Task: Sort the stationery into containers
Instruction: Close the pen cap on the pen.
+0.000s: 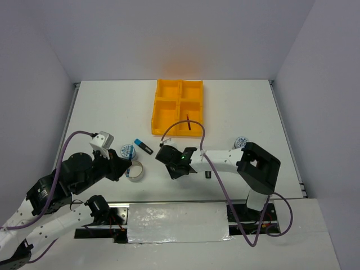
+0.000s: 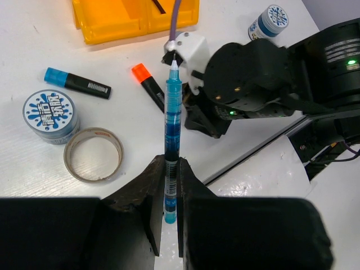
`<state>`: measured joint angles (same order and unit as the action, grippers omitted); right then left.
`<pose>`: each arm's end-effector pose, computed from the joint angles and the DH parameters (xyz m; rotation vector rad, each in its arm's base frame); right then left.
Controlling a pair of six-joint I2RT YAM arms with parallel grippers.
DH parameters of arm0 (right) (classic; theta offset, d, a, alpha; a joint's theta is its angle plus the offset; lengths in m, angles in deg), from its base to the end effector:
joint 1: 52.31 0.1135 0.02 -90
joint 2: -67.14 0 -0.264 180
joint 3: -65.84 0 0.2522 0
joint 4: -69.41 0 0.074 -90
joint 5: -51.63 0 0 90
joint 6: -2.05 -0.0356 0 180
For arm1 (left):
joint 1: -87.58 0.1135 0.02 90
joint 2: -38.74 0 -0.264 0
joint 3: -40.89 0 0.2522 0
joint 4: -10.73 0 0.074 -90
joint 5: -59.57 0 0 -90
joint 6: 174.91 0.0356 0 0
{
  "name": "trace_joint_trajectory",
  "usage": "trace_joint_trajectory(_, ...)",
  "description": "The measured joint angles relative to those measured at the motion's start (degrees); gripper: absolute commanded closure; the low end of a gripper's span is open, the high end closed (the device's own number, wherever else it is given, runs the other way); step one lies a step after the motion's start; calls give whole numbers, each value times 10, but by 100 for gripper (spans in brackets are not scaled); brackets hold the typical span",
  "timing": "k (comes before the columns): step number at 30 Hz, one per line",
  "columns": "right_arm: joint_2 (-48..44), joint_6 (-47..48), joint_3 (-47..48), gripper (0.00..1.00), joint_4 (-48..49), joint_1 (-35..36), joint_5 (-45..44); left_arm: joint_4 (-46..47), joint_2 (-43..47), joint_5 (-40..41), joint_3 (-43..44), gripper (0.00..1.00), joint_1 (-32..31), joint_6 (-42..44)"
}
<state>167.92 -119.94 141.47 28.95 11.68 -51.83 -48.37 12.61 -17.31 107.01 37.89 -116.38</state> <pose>0.1577 0.3042 0.1667 -0.6722 2.5920 0.2184 0.0572 -0.0549 0.3563 0.1518 1.9596 -0.7360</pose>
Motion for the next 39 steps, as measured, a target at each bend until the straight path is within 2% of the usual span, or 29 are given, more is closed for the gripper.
trace_joint_trajectory(2, -32, -1, -17, 100, 0, 0, 2, 0, -2, -3, 0, 100, 0, 0)
trace_joint_trajectory(7, -155, -5, -43, 100, 16, 0, -7, 39, -5, -30, -15, 100, 0, -5)
trace_joint_trajectory(11, -214, -10, -43, 100, 36, 0, -30, 86, -7, -56, -52, 100, 0, -17)
trace_joint_trajectory(17, -268, -29, -62, 100, 61, -2, -93, 203, -24, -122, -144, 100, 0, -47)
trace_joint_trajectory(21, -362, -61, -106, 100, 113, -2, -143, 291, -32, -169, -213, 100, 0, -65)
trace_joint_trajectory(26, -463, -98, -140, 100, 212, -3, -200, 393, -21, -203, -273, 100, -3, -93)
trace_joint_trajectory(29, -492, -106, -171, 100, 280, -3, -205, 441, -9, -212, -292, 100, -3, -107)
trace_joint_trajectory(34, -507, -107, -268, 100, 456, -3, -156, 496, -4, -222, -302, 100, -4, -120)
trace_joint_trajectory(39, -493, -103, -305, 100, 554, 0, -110, 529, -13, -231, -302, 100, -4, -125)
